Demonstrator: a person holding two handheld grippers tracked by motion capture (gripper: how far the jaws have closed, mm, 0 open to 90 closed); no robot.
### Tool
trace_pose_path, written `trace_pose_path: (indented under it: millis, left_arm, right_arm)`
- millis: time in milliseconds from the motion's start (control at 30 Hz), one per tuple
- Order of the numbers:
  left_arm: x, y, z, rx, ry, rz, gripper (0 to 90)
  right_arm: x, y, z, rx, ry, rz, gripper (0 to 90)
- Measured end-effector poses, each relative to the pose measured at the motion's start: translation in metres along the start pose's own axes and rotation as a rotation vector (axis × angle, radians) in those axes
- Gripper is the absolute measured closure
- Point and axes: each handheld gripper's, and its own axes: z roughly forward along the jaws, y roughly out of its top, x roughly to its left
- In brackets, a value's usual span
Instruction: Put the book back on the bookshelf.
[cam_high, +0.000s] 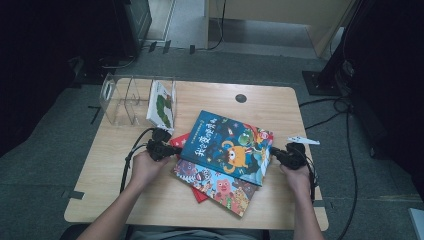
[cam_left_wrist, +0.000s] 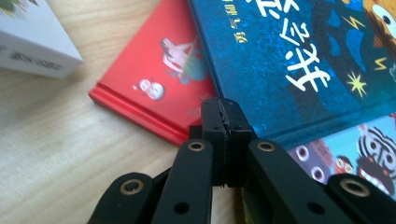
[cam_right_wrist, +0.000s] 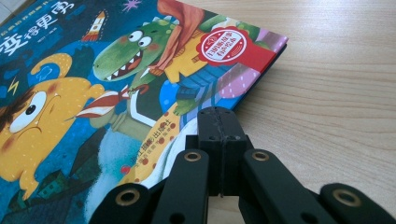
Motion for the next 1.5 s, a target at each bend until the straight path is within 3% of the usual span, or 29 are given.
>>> trace_pose_path:
  millis: [167,367,667,1167,1333,1500]
  left_arm:
    - [-0.006,-0.007,-0.002,0.011,-0.008,0.009,90.0]
    - [-0.010,-0.014,-0.009,-0.007,-0.039,-0.014,90.0]
    - [-0.017,-0.022,-0.012,-0.004,-0.043,-0.006,90.0]
    - [-0.023,-0.039,-0.022,0.010,-0.076,-0.027,90.0]
    - [-0.016,-0.037,-0.023,0.011,-0.094,-0.051,83.8]
    - [-0.006,-0.029,-0.025,-0.010,-0.085,-0.063,74.8]
  right_arm:
    - [-0.001,0.001,0.001,0.000,0.000,0.003,90.0]
    - [-0.001,0.003,0.004,0.006,0.014,-0.008,90.0]
    - [0.000,0.007,0.006,0.019,0.007,-0.008,90.0]
    - [0.008,0.005,0.006,0.052,0.063,-0.049,90.0]
    - [0.008,0.006,0.006,0.061,0.069,-0.061,90.0]
    - [0.007,0.009,0.010,0.051,0.058,-0.056,90.0]
